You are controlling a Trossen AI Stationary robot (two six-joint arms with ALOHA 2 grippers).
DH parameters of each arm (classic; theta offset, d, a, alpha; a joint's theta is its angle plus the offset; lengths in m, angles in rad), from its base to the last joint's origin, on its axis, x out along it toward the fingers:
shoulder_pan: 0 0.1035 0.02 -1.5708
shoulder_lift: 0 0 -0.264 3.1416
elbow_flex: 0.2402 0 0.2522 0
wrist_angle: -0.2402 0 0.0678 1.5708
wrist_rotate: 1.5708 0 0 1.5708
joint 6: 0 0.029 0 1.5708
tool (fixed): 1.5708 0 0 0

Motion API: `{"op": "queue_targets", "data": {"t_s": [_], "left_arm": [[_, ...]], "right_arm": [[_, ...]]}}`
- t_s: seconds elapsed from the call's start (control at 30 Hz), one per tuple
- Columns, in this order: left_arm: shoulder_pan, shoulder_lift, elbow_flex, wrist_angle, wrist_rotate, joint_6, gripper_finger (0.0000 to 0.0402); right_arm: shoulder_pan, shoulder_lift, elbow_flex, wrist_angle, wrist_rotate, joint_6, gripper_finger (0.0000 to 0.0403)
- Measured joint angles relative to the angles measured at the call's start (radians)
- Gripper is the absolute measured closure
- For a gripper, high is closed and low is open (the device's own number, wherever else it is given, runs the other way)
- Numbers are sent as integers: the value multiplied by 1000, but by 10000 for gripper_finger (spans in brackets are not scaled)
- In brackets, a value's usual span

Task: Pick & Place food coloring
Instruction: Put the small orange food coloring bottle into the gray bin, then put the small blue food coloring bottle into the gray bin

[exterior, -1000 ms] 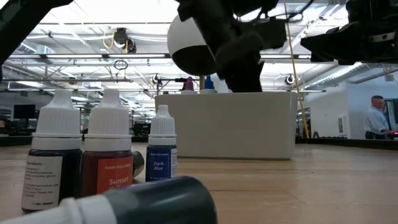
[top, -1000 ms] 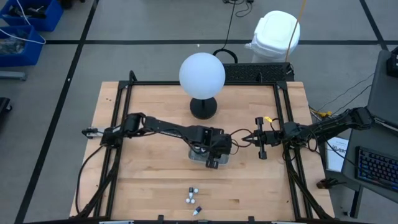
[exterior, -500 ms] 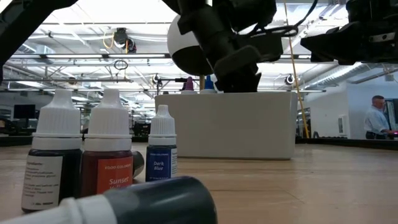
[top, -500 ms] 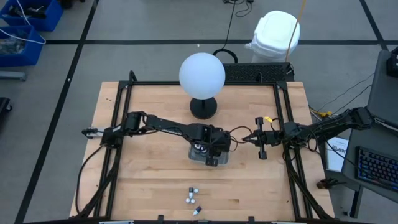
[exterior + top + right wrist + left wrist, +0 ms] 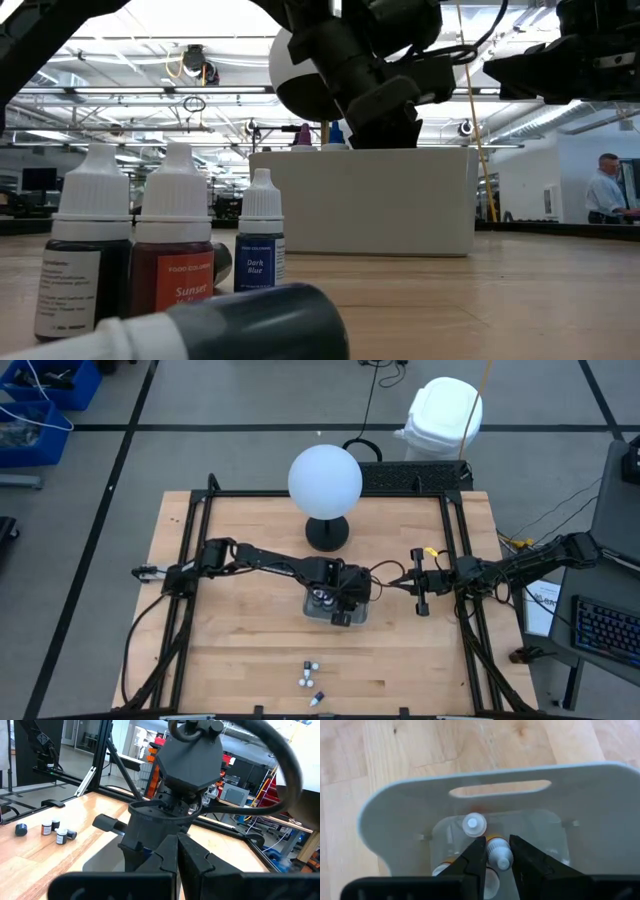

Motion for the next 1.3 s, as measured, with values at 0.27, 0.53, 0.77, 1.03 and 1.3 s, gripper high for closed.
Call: {"op": "queue_targets", "data": {"t_s": [0.27,0.53,0.77,1.03,1.3], "left_arm": [[3,0,0,22,1,-21,287],[6,-1,10,17,0,6,258],[-14,-88,172,-236,-67,21,257],[-111,-365,245,-672,-276,-23,260],[-232,-900,-201,-518,-482,-285,367]], "right_arm": [[0,0,0,0,0,2,403],[0,0,0,0,0,1,403],[0,-1,0,8,0,0,403],[0,-4,0,15,-2,23,403],[0,-4,0,15,-3,15,403]]}}
